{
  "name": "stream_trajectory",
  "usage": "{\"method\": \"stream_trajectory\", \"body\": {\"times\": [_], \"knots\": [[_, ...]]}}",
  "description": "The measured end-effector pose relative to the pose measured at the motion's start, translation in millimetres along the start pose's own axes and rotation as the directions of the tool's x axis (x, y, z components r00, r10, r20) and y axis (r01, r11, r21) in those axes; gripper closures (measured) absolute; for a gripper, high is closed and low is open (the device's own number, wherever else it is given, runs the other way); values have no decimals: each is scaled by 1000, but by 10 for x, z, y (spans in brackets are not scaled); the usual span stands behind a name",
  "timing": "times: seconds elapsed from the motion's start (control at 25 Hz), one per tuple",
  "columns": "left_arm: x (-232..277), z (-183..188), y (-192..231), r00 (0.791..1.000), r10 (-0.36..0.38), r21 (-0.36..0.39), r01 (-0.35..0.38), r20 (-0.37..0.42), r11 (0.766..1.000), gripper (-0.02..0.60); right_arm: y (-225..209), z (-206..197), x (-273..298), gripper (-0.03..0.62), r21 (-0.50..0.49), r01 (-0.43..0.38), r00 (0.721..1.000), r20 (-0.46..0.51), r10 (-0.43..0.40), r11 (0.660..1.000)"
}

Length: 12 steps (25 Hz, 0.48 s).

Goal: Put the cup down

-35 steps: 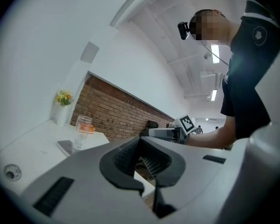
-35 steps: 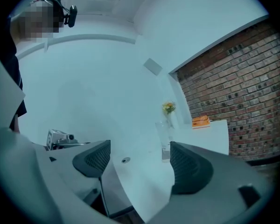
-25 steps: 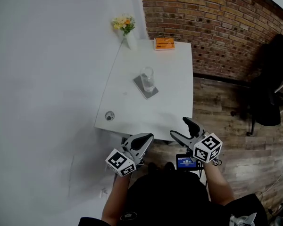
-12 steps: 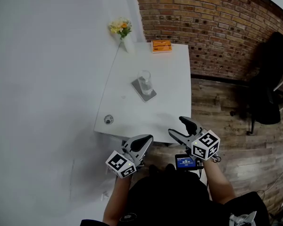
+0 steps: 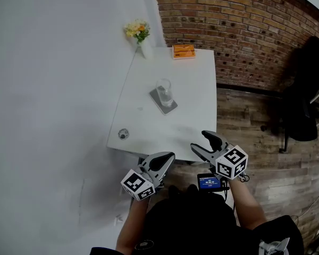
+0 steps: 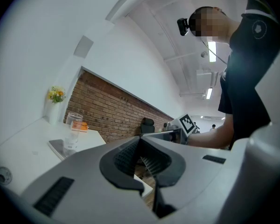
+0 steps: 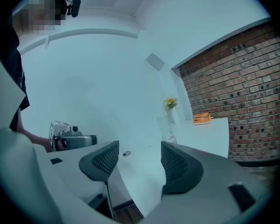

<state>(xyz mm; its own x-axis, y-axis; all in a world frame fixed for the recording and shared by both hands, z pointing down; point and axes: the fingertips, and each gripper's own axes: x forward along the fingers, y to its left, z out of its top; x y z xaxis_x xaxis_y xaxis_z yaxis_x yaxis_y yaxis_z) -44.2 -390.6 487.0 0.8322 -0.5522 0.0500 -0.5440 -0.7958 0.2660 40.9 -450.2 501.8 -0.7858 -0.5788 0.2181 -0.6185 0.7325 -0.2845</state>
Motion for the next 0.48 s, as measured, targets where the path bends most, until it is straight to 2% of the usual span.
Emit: {"method": "stream_trajectory", "body": {"times": [0.48], "knots": [[14,0,-33,1000,-6,15,6,-8,1000,572,16,-19,18,306,-5,0,1000,-10,0,1000]]}}
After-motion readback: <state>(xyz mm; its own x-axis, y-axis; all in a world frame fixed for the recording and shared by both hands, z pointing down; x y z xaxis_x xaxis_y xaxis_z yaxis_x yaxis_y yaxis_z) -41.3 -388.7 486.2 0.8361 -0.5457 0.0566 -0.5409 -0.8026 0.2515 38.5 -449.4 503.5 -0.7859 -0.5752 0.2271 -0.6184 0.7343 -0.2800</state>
